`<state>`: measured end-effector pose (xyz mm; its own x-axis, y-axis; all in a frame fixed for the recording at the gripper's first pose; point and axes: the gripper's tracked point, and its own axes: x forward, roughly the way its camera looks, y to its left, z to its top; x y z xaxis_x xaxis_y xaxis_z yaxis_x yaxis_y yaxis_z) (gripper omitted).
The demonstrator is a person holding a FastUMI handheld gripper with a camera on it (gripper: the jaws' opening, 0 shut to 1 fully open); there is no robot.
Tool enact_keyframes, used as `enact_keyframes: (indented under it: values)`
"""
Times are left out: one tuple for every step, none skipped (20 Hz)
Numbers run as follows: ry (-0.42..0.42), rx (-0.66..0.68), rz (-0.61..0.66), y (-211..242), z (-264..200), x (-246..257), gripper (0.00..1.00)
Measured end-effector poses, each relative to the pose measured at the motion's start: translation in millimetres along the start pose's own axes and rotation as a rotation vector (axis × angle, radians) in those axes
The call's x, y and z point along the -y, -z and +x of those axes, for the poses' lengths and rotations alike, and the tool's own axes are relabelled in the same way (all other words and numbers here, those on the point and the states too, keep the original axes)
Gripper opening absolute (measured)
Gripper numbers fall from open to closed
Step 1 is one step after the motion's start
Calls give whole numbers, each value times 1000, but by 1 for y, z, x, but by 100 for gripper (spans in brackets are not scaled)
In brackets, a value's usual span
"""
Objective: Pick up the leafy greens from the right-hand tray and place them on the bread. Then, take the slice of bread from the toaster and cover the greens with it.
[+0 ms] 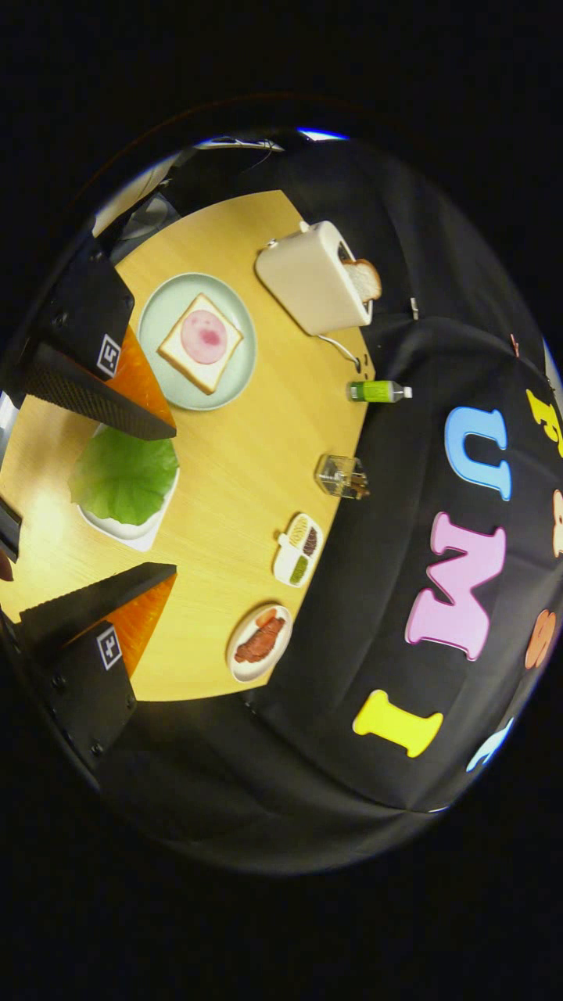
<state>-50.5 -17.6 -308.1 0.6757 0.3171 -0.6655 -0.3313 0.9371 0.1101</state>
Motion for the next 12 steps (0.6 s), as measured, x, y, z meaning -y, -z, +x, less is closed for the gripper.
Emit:
enact_keyframes:
  values:
    - [-14,-36,4,13,7,0,98]
    - [-31,-72,12,25,14,-2,98]
    - [-50,-105,17,35,23,-6,97]
    - [-65,-137,14,45,31,-8,96]
    - [-77,-164,4,56,40,-11,96]
    - [-86,-192,-7,64,47,-12,93]
    - [-96,-219,-12,72,52,-14,88]
    - [-111,-248,-10,80,57,-18,86]
    - [-128,-274,-6,86,62,-22,83]
    - [-138,-298,-7,92,67,-25,80]
    - [-139,-324,-12,99,71,-25,74]
    - [-154,-348,-8,105,71,-28,70]
